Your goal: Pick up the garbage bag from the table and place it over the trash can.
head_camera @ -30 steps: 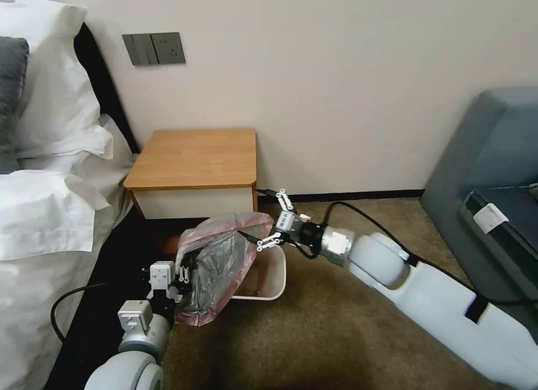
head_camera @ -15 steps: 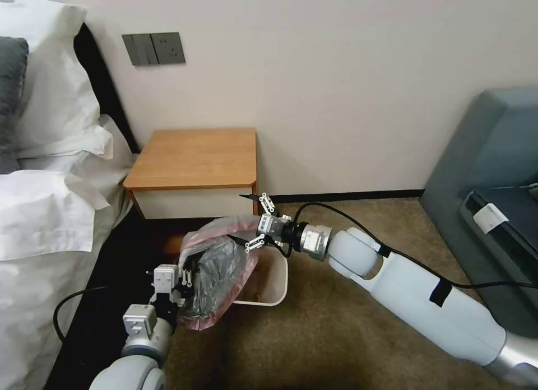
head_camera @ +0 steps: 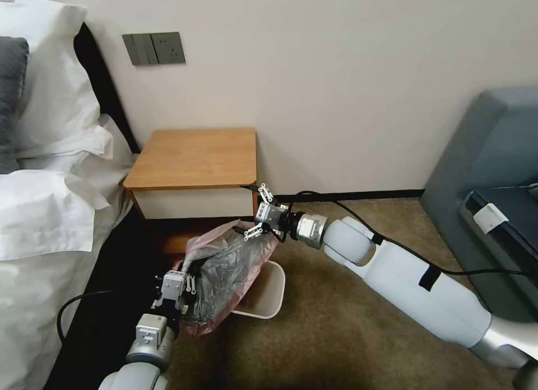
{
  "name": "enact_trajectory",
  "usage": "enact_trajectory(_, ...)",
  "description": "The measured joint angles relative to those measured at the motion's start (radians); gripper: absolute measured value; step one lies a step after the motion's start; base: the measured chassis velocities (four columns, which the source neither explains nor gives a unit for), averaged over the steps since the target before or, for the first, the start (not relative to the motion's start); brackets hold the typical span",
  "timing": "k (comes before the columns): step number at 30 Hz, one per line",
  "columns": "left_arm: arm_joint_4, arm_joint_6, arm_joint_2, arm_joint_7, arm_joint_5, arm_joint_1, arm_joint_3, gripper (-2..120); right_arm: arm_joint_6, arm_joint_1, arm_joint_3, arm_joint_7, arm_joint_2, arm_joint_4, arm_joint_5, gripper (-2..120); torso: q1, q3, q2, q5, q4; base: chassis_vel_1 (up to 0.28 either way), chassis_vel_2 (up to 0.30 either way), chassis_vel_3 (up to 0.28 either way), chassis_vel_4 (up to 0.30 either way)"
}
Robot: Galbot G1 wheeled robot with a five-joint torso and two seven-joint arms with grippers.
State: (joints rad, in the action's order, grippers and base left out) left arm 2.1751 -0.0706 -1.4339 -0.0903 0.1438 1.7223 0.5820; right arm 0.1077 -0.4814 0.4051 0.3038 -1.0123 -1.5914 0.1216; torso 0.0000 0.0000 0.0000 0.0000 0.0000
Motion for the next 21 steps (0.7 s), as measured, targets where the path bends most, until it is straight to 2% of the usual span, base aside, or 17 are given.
enact_trajectory(2, -0.002, 0.026, 0.000, -0.013, 0.010, 0.002, 0.004, 7, 0.000, 0.003, 0.002, 0.000, -0.001, 0.010, 0.001, 100, 0.000, 0.000, 0.000, 0.0000, -0.0001, 0.000, 0.000, 0.000, 0.000)
enact_trajectory(5, -0.007, 0.105, 0.000, -0.059, 0.040, 0.009, 0.013, 7, -0.003, 0.011, 0.004, 0.000, -0.003, 0.039, 0.005, 100, 0.000, 0.000, 0.000, 0.0000, -0.0001, 0.000, 0.000, 0.000, 0.000)
enact_trajectory(8, -0.010, 0.129, 0.000, -0.077, 0.042, 0.011, 0.014, 7, -0.005, 0.011, 0.004, 0.001, -0.003, 0.046, 0.008, 100, 0.000, 0.000, 0.000, 0.0000, -0.0001, 0.000, 0.000, 0.000, 0.000)
enact_trajectory(12, -0.015, 0.193, -0.004, -0.137, 0.042, 0.011, 0.018, 7, -0.007, 0.006, 0.004, 0.003, 0.000, 0.064, 0.009, 100, 0.000, 0.000, 0.000, 0.0000, -0.0001, 0.000, 0.000, 0.000, 0.000)
enact_trajectory(16, -0.019, 0.249, -0.005, -0.201, 0.014, 0.010, 0.024, 7, -0.012, -0.003, 0.002, 0.003, 0.004, 0.078, 0.015, 100, 0.000, 0.000, 0.000, 0.0000, -0.0001, 0.000, 0.000, 0.000, 0.000)
enact_trajectory(21, -0.018, 0.283, -0.006, -0.242, -0.034, 0.009, 0.030, 7, -0.015, -0.008, -0.005, 0.004, 0.008, 0.091, 0.016, 100, 0.000, 0.000, 0.000, 0.0001, -0.0001, 0.000, 0.000, 0.000, 0.000)
